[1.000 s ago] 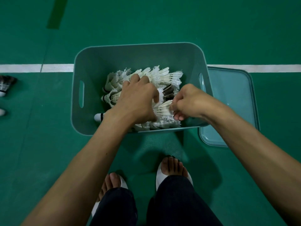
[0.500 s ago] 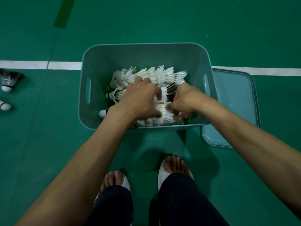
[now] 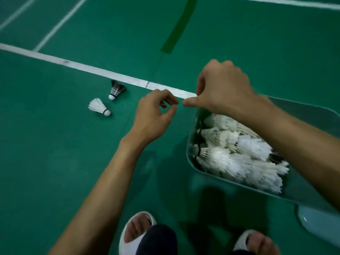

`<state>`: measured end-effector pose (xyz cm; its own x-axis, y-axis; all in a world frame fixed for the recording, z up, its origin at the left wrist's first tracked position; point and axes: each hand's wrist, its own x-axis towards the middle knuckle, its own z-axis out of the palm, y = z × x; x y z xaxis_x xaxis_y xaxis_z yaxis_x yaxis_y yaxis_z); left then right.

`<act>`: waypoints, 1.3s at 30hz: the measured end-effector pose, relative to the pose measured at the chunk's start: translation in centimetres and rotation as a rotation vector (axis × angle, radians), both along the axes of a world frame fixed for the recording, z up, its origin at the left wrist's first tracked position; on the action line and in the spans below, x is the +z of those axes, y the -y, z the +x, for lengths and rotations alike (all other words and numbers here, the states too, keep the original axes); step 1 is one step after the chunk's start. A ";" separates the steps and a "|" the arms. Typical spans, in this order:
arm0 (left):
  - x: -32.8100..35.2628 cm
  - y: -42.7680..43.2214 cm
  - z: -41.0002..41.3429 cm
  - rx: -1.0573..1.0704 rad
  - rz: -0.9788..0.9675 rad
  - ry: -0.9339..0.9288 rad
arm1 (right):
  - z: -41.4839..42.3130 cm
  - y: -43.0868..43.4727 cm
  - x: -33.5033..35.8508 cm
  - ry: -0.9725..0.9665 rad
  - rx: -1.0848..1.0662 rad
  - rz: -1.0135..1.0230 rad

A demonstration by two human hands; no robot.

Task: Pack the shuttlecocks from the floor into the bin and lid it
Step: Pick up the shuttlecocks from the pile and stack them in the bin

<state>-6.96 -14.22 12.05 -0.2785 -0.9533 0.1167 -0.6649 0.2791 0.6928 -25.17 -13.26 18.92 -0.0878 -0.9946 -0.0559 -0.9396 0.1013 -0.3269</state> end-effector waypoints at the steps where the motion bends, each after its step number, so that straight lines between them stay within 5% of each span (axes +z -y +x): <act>1: -1.1 1.0 1.3 0.053 0.026 0.005 | 1.2 1.5 -0.1 -0.004 0.045 0.007; 6: -6.6 4.5 8.0 0.307 0.214 0.104 | 7.2 8.4 -3.3 0.132 0.193 0.170; 11: -9.8 7.5 15.3 0.609 0.304 0.325 | 14.1 16.8 -9.7 0.491 0.006 0.535; 19: -13.4 13.1 19.7 0.639 0.336 0.253 | 23.0 23.5 -16.5 0.513 0.250 0.371; 25: -14.3 14.2 19.5 0.675 0.187 0.172 | 25.0 23.1 -17.6 0.456 0.196 0.305; 32: -10.1 12.9 14.1 0.597 0.140 -0.035 | 20.3 21.6 -14.0 0.315 0.155 0.219; 39: -2.1 8.8 3.5 0.305 0.043 -0.155 | 9.8 14.0 -5.0 0.391 -0.062 -0.150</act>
<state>-3.42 -23.02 9.94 0.0378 -0.9950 0.0929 -0.5990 0.0519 0.7991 -15.39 -27.26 13.90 -0.1488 -0.9877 0.0479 -0.7354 0.0781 -0.6731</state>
